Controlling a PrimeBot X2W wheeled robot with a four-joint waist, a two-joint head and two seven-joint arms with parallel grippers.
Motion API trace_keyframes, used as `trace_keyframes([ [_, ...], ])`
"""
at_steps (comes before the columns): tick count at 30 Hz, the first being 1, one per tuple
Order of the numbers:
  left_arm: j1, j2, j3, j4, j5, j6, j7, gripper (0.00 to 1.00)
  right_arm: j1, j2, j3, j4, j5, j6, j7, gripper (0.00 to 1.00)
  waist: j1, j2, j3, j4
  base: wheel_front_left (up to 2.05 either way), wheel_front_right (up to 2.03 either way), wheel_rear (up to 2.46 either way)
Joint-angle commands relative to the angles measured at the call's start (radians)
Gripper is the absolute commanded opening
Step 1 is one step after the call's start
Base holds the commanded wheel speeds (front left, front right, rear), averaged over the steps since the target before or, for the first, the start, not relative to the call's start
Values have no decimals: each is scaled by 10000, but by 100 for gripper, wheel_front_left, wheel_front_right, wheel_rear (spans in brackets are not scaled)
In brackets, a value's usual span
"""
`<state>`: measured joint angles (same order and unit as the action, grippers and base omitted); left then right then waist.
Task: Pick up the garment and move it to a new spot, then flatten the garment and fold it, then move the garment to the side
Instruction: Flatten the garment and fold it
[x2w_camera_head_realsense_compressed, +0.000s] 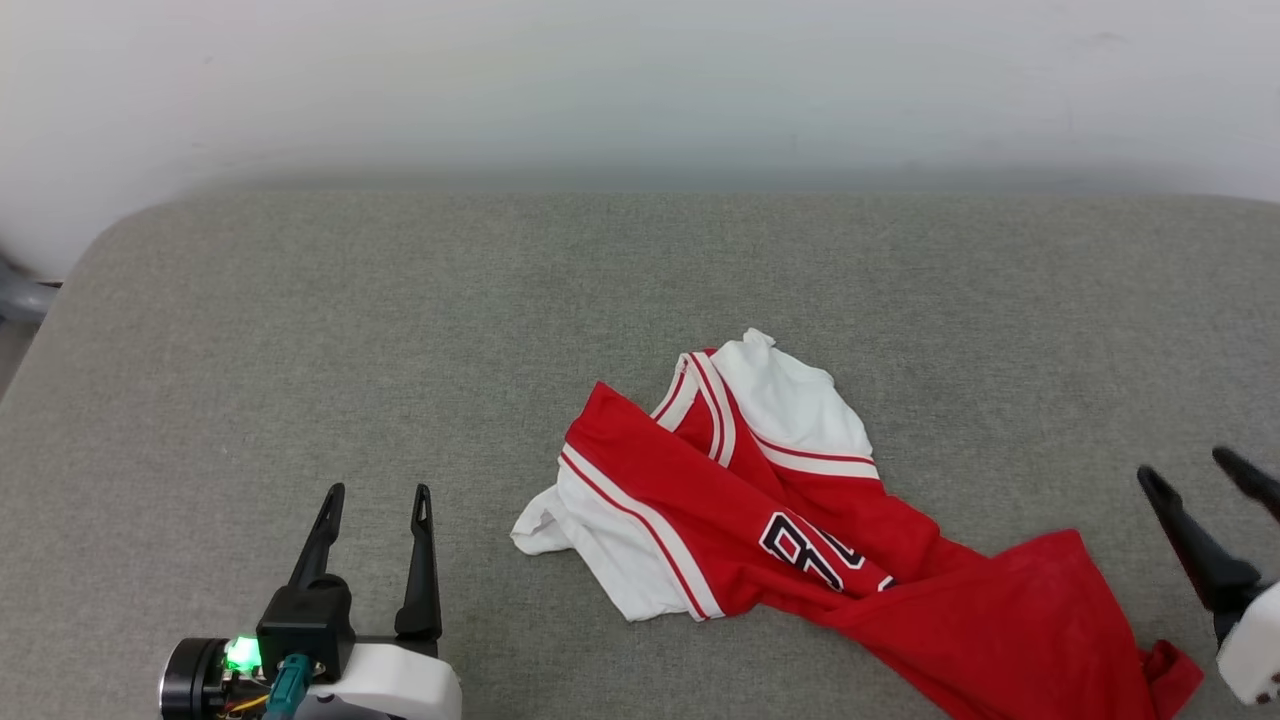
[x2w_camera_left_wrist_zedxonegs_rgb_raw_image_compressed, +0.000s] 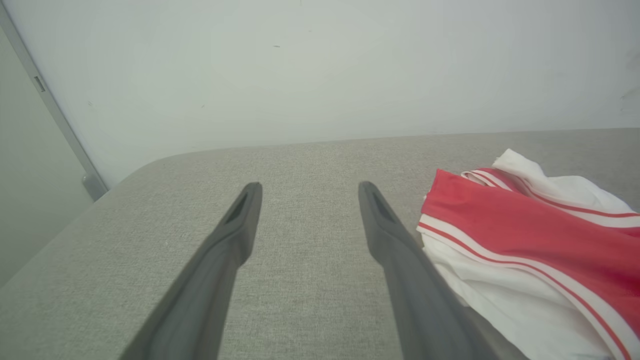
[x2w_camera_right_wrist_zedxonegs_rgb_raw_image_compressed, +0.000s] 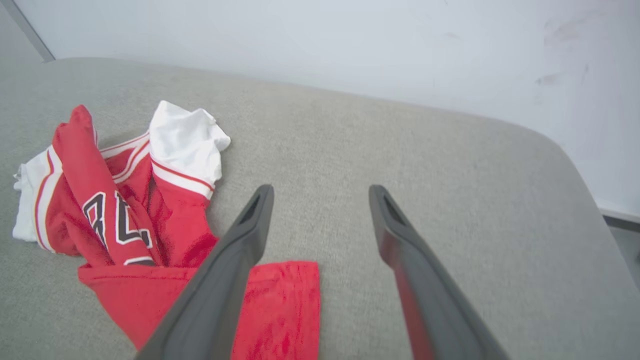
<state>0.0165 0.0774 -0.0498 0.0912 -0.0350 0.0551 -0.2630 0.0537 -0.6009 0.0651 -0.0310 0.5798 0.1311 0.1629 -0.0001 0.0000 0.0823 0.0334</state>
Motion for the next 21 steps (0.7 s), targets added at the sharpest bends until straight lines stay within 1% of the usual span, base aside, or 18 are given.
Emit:
trace_keyframes([
  [1,-66,-39,-19,-61,85,-28,-25,100,-673,-129,-37,-386,-133,-7,50,100,1,0,117,131,0,0,0],
  [4,-229,-61,-88,-109,123,-60,-25,100,-1668,-394,302,-740,-426,-7,307,100,1,0,332,315,0,0,0],
  [8,-420,-90,-208,-152,123,-73,-25,100,-3235,-738,1343,-976,-485,-8,981,100,1,0,724,554,0,0,0],
  [9,-420,-90,-208,-152,123,-73,-25,100,-3235,-738,1343,-976,-485,-8,981,100,1,0,724,554,0,0,0],
  [10,-496,-103,-251,-160,119,-91,-25,100,-3680,-823,1702,-929,-490,-8,1171,100,1,0,831,625,0,0,0],
  [16,-930,-150,-460,-99,75,-123,-25,100,-6200,-1238,4002,-134,-290,-10,2383,100,1,0,1352,1026,0,0,0],
  [21,-1213,-191,-610,-126,62,-127,-25,100,-7873,-1171,5871,1137,420,-10,3819,100,1,0,1706,1311,0,0,0],
])
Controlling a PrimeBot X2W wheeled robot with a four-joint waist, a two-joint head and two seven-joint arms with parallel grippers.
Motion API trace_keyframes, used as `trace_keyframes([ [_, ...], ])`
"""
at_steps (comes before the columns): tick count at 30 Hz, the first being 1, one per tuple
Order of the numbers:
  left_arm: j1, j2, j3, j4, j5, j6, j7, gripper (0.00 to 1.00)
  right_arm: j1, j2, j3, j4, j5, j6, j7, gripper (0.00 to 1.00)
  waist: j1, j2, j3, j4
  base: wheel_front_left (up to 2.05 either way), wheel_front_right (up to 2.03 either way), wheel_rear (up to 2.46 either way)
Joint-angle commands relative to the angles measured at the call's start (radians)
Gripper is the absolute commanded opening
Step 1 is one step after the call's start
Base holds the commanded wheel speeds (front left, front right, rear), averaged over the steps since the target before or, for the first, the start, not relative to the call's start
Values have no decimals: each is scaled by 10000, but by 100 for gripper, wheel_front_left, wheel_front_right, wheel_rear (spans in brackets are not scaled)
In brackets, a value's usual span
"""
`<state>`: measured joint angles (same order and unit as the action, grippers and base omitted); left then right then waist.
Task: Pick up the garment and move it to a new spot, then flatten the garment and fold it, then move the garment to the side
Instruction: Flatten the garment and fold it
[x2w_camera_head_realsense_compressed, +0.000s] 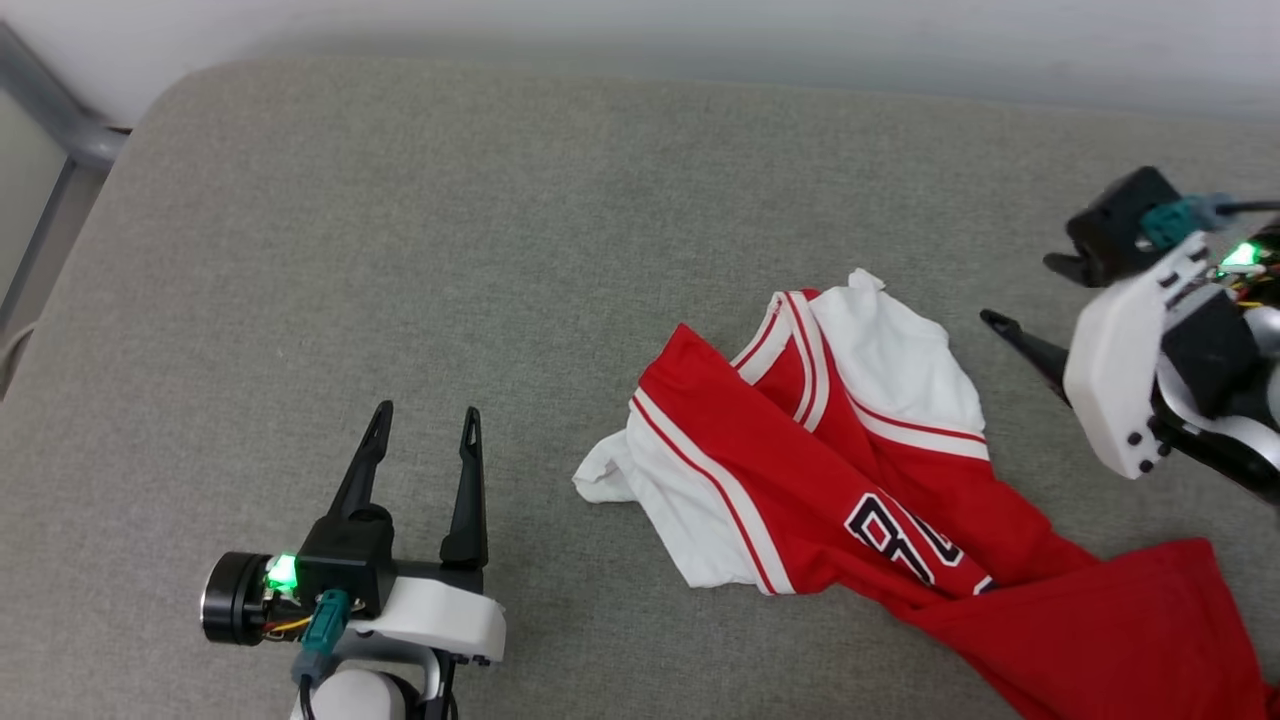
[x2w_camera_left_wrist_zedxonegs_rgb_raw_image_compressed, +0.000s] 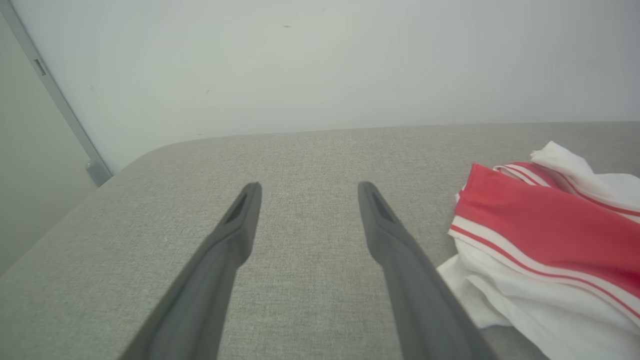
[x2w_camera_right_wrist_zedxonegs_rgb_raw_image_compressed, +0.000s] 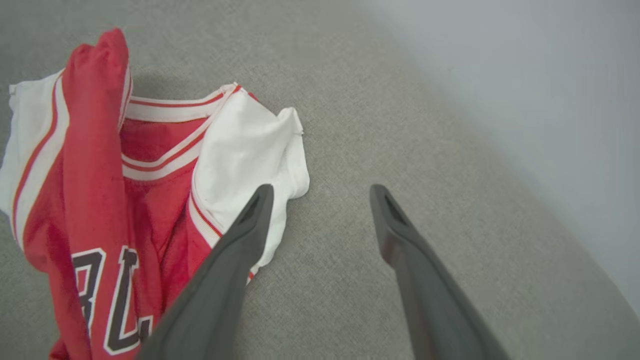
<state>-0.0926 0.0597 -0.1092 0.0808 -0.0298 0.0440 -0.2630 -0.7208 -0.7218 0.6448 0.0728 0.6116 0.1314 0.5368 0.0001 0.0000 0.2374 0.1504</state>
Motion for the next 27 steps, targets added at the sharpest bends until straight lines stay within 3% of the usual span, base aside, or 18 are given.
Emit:
trace_keyframes([
  [1,-175,-21,-45,-37,9,-11,-25,100,-398,107,382,398,236,-12,354,100,-1,0,220,188,0,0,0],
  [6,-439,-56,-292,-44,-48,0,-25,100,-1409,452,1679,1877,822,-12,1258,100,-1,0,590,500,0,0,0],
  [18,-779,-94,-535,-9,-258,211,-25,100,-1386,990,3743,4381,1826,-3,729,100,-1,0,1124,982,0,0,0],
  [19,-755,-95,-504,-11,-266,252,-25,100,-1410,1029,3874,4401,1886,6,534,80,-1,0,1112,940,0,0,0],
  [20,-724,-98,-467,-5,-263,267,-25,100,-1481,1045,3979,4395,1921,6,297,22,-1,0,1091,889,0,0,0],
  [21,-700,-97,-450,16,-246,269,-25,100,-1576,1035,4079,4378,1944,6,67,0,-1,0,1058,833,0,0,0],
  [27,-620,-94,-343,62,-161,216,-25,100,-2309,847,3720,4255,2407,-14,-1892,0,-1,0,638,423,0,0,0],
])
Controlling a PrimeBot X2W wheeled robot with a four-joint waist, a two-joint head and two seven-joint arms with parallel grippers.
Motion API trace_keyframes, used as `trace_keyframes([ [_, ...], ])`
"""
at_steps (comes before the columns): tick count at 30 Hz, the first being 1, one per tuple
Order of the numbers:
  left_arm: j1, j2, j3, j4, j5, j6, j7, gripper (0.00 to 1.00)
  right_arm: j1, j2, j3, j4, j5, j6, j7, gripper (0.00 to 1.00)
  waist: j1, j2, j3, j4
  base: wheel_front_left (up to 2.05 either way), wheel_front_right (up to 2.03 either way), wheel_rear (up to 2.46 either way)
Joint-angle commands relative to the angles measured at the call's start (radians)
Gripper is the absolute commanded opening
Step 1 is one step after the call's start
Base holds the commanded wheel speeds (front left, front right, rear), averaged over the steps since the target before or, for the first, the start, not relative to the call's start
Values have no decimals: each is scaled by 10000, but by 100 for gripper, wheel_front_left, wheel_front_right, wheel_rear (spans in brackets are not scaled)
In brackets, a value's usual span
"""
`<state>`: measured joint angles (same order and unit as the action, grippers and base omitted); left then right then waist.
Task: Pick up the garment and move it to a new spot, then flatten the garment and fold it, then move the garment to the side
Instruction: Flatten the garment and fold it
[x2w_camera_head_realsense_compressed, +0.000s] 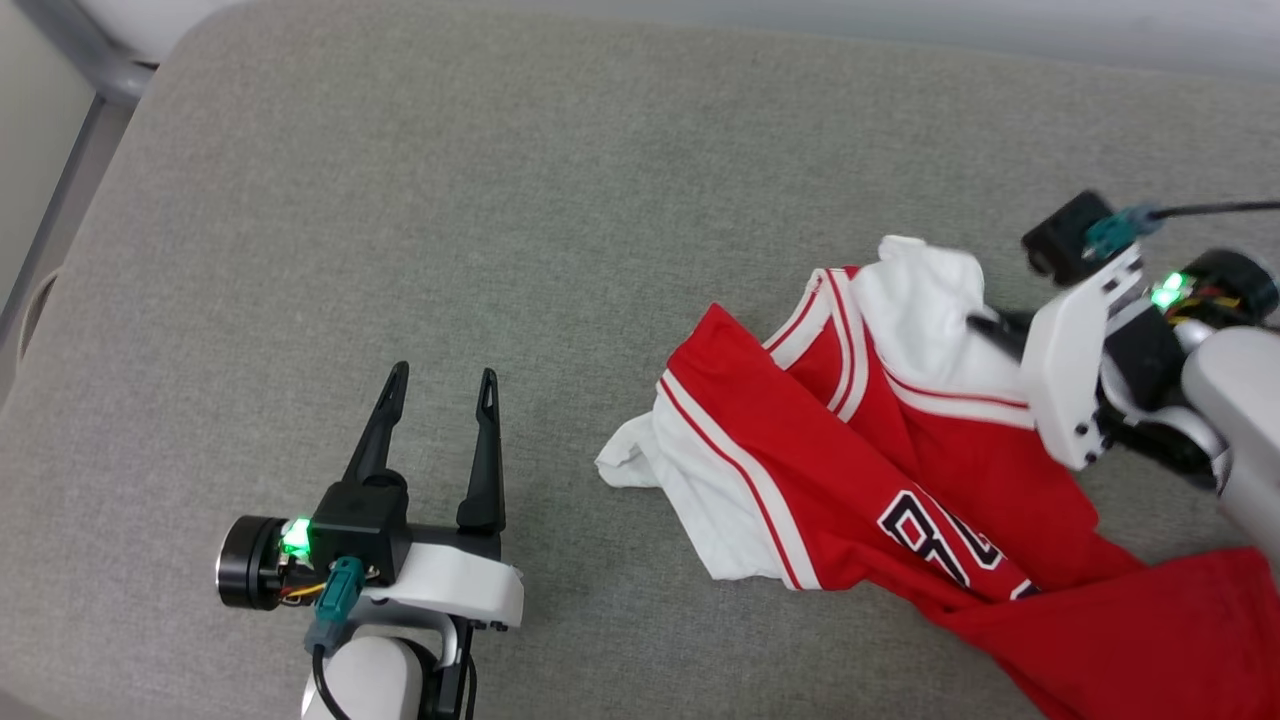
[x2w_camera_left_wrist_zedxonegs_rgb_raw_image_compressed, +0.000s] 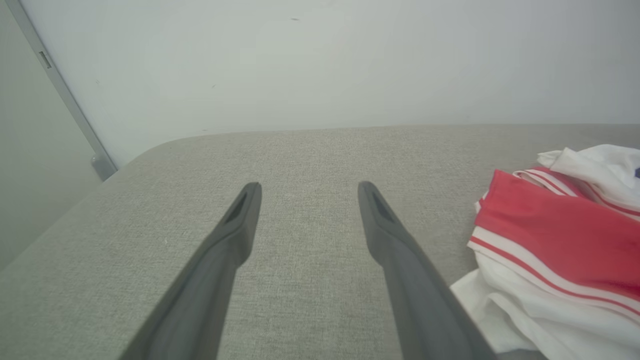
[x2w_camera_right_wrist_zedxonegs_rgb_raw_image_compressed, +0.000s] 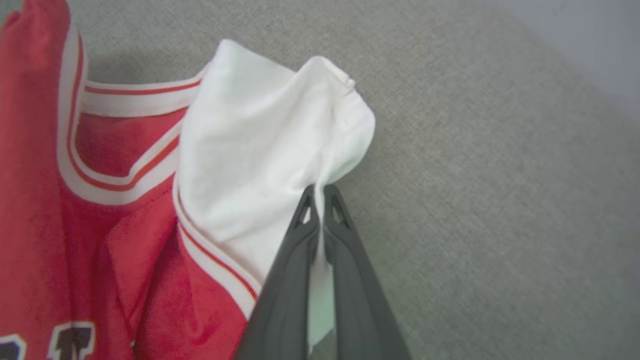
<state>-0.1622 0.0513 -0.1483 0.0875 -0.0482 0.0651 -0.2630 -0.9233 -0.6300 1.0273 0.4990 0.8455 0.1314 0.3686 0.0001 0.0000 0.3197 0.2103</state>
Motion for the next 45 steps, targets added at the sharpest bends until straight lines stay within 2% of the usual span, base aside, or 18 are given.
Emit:
trace_keyframes([
  [1,123,-9,70,-1,41,-3,-25,100,-348,-136,-155,-75,71,-14,-502,0,-1,0,-275,-254,0,0,0],
  [9,560,-5,280,30,100,-38,-25,100,304,-1099,-541,-773,175,-14,-1929,0,-1,0,-937,-856,0,0,0],
  [13,752,-3,351,37,133,-74,-25,100,1168,-1653,-1200,-791,431,-14,-2447,0,-1,0,-1157,-1055,0,0,0],
  [18,971,-4,419,44,151,-103,-25,100,2743,-1986,-2181,-481,768,-14,-3006,0,-1,0,-1377,-1232,0,0,0],
  [26,1130,-4,469,104,198,-202,-25,100,5249,-1783,-3688,696,1036,-14,-3610,0,-1,0,-1574,-1304,0,0,0],
  [34,1206,31,585,173,190,-282,-25,100,6836,-996,-4467,1727,1102,-14,-3640,0,-1,0,-1717,-1343,0,0,0],
  [36,1259,29,612,205,192,-297,-25,100,6961,-782,-4630,1743,1106,-9,-3737,49,-1,0,-1785,-1407,0,0,0],
  [37,1295,31,623,215,193,-304,-25,100,6975,-706,-4749,1757,1021,-9,-3888,100,-1,0,-1820,-1442,0,0,0],
  [40,1332,44,653,234,190,-331,-25,100,6907,-665,-5059,1861,763,-12,-4320,100,-1,0,-1895,-1515,0,0,0],
  [45,1337,140,749,225,216,-383,-25,100,6559,-473,-6142,2096,-228,-12,-5697,100,-1,0,-2093,-1691,0,0,0],
])
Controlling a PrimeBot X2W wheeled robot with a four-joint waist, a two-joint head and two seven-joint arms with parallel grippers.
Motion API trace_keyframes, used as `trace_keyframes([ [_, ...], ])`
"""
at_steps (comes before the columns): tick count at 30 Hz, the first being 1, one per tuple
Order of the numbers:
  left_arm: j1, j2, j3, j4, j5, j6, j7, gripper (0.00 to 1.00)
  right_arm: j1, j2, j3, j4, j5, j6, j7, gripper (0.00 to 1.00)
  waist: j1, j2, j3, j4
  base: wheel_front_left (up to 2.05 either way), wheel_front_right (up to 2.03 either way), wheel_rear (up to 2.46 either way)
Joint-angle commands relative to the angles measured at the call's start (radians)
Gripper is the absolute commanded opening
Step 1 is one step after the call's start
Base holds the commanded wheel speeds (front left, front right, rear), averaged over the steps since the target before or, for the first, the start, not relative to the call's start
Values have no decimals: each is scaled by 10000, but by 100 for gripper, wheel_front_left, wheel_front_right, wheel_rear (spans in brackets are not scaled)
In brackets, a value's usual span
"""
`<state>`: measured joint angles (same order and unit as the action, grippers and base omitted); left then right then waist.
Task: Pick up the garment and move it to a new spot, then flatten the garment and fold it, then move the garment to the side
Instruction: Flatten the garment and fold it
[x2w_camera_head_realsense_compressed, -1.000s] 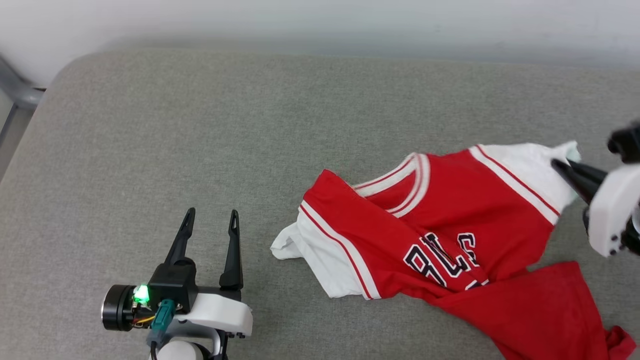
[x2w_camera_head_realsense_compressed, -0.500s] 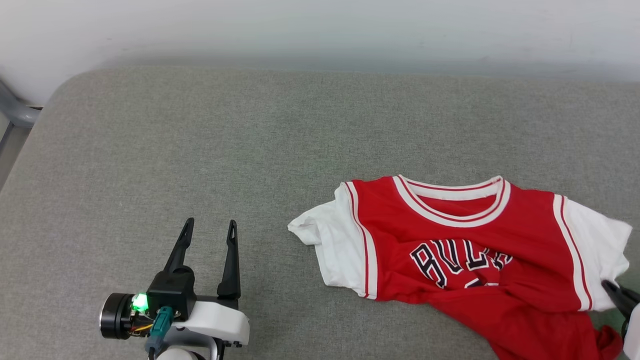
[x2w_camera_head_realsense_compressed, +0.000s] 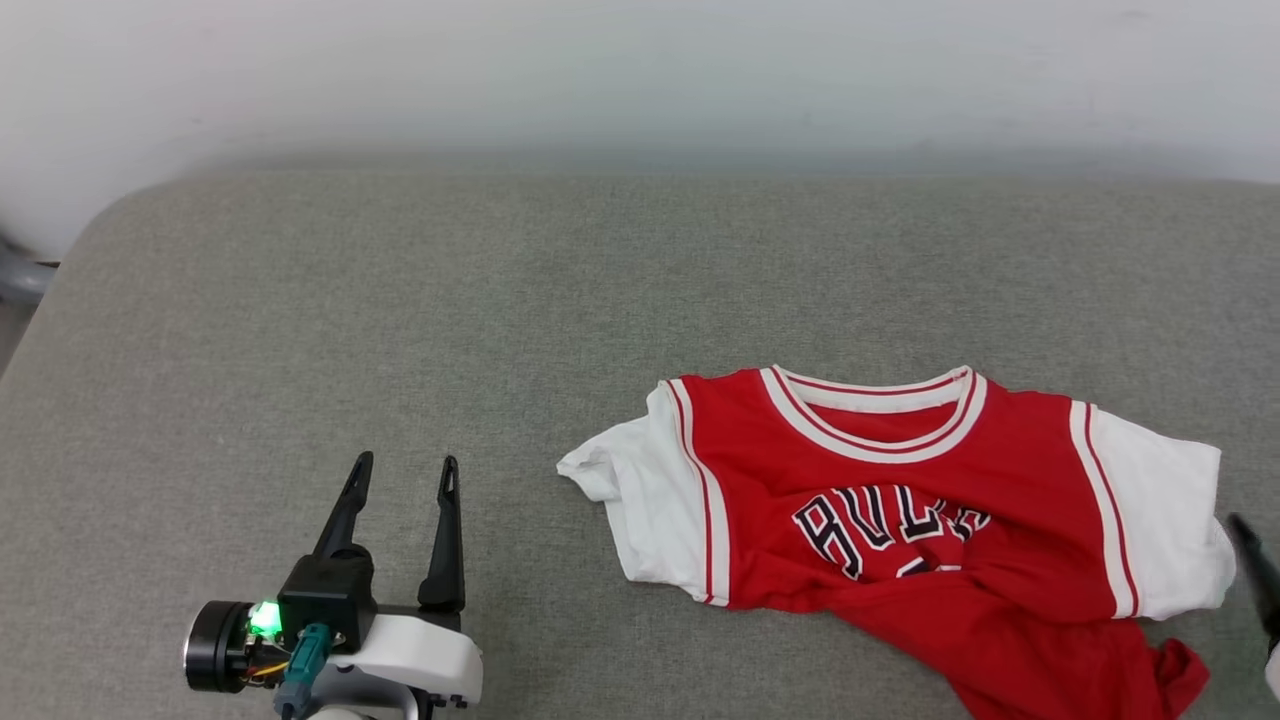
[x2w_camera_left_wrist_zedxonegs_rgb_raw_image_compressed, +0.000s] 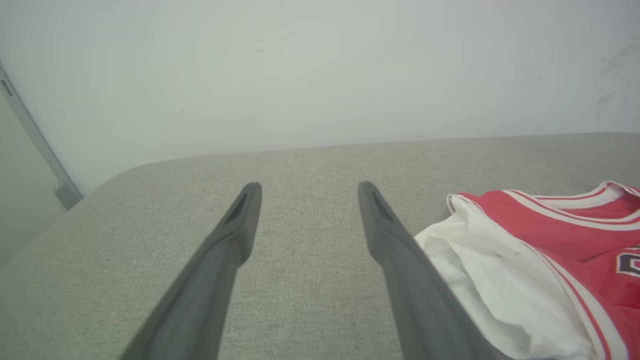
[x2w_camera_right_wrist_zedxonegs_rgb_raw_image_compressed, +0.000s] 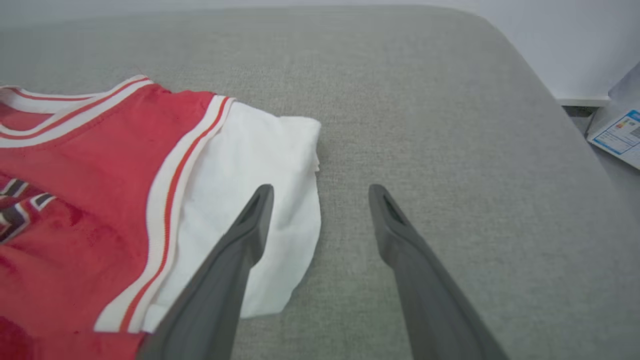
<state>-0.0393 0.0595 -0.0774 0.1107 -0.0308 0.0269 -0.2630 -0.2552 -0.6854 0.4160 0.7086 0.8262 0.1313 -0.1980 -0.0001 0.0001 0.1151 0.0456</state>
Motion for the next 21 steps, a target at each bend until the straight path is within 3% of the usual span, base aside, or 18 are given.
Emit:
trace_keyframes([
  [1,108,67,52,-20,46,-14,-25,100,-174,132,-292,-6,-305,-10,-237,100,1,-1,-78,-77,0,0,0],
  [6,-77,219,127,-95,71,-148,-25,100,-320,708,-2020,-743,-2028,-10,-654,100,1,-1,-179,-263,0,0,0],
  [12,-924,643,112,-270,95,-619,-25,100,528,2329,-4230,-3517,-4375,-10,-666,100,1,-1,-161,-340,0,0,0],
  [16,-1810,1022,-28,-195,-3,-1054,-25,100,1107,3476,-4744,-5290,-5456,-10,-670,100,1,-1,-62,-360,0,0,0],
  [21,-3204,1552,-441,365,-286,-1414,69,100,1639,4561,-4490,-6757,-6086,-12,-600,100,1,-1,135,-476,0,0,0],
])
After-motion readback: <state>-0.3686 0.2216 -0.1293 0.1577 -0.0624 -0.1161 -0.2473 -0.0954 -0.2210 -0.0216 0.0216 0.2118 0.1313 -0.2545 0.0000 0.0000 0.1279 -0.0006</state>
